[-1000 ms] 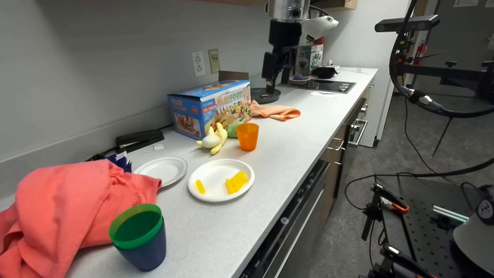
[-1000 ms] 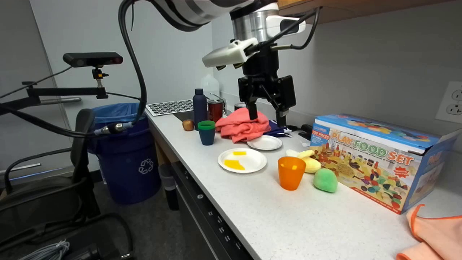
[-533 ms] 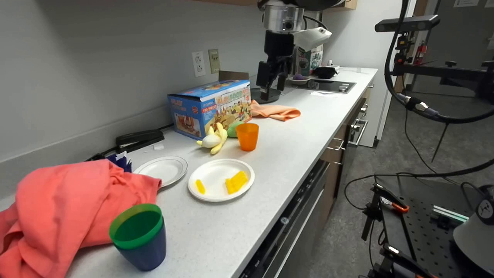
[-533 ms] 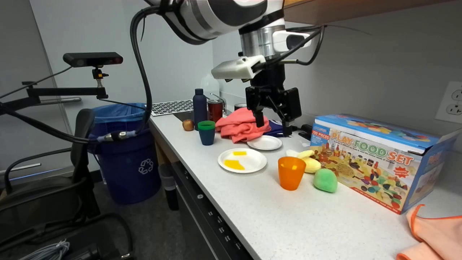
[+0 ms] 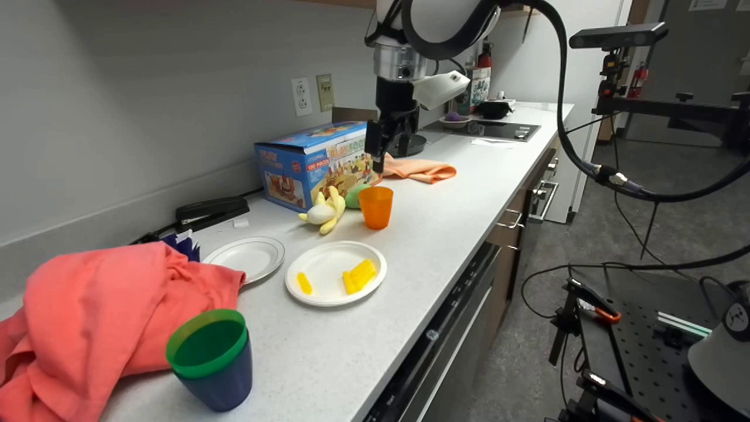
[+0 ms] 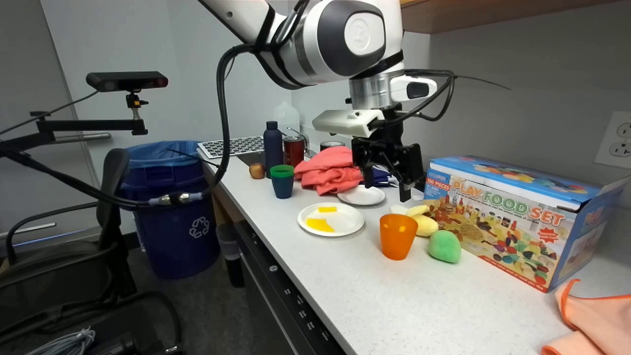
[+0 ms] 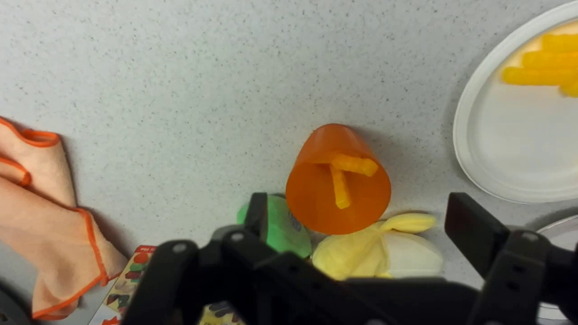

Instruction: Remove the fries from the cup and put them on the plate

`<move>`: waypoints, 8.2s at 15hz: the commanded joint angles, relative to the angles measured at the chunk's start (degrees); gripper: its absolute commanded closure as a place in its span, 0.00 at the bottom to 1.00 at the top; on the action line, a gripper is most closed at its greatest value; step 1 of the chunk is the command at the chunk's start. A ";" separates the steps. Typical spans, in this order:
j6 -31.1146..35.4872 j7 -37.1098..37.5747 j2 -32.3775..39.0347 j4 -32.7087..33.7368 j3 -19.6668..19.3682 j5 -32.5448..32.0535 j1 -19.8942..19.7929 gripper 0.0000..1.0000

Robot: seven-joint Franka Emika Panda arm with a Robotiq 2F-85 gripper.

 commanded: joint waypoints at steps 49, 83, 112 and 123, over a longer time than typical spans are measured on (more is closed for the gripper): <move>-0.23 -1.44 19.81 16.84 -1.91 2.92 1.19 0.99; 8.16 -2.06 14.97 11.76 2.75 -36.82 10.51 0.99; 7.30 -8.34 6.83 7.51 3.70 -24.27 11.36 0.99; 7.80 -6.29 7.28 7.38 3.39 -26.07 11.64 0.96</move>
